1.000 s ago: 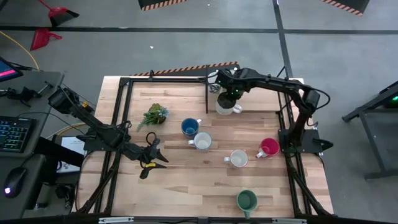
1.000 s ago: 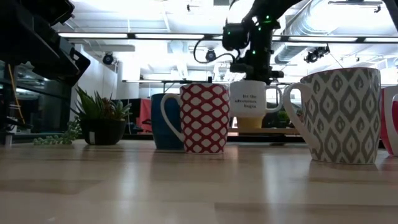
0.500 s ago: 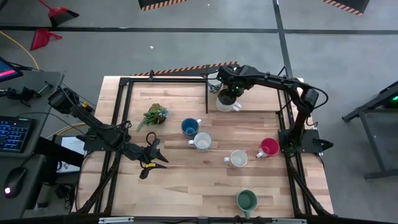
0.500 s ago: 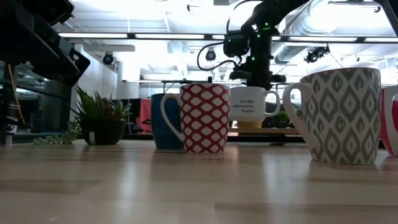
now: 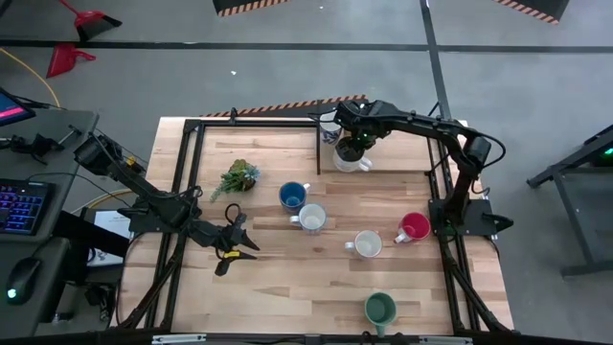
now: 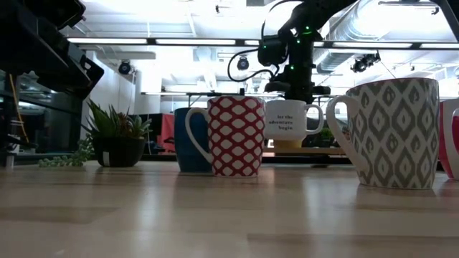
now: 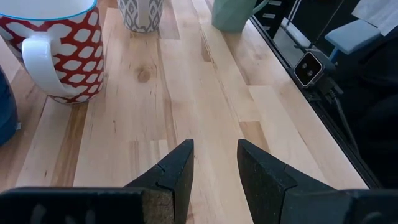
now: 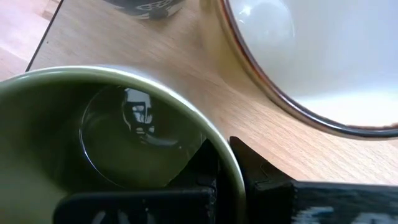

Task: Place coffee mugs
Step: Put the white green mug on the shelf

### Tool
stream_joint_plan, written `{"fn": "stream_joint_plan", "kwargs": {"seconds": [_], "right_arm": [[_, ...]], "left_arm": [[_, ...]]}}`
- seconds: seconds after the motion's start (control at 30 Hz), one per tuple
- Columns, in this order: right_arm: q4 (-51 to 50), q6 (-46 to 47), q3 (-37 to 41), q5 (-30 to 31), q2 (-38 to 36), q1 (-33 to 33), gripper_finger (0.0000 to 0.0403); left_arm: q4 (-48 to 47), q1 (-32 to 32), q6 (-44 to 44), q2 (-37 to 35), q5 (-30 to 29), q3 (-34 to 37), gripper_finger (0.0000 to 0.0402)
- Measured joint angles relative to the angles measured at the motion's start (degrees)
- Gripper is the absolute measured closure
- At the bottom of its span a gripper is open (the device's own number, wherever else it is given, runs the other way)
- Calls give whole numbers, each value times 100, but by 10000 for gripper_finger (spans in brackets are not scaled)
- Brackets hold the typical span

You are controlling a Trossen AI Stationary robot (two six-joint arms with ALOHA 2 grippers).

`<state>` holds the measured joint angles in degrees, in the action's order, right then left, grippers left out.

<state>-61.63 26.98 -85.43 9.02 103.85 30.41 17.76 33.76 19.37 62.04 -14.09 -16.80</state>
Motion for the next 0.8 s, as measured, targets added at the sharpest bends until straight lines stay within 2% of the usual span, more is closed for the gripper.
{"fn": "stream_joint_plan", "kwargs": {"seconds": [0.27,0.8], "right_arm": [[181,209,2,2,0,0,403],[280,-131,4,-59,1,-83,403]], "left_arm": [[0,0,-1,0,0,0,289],[-2,0,-5,0,0,0,289]]}}
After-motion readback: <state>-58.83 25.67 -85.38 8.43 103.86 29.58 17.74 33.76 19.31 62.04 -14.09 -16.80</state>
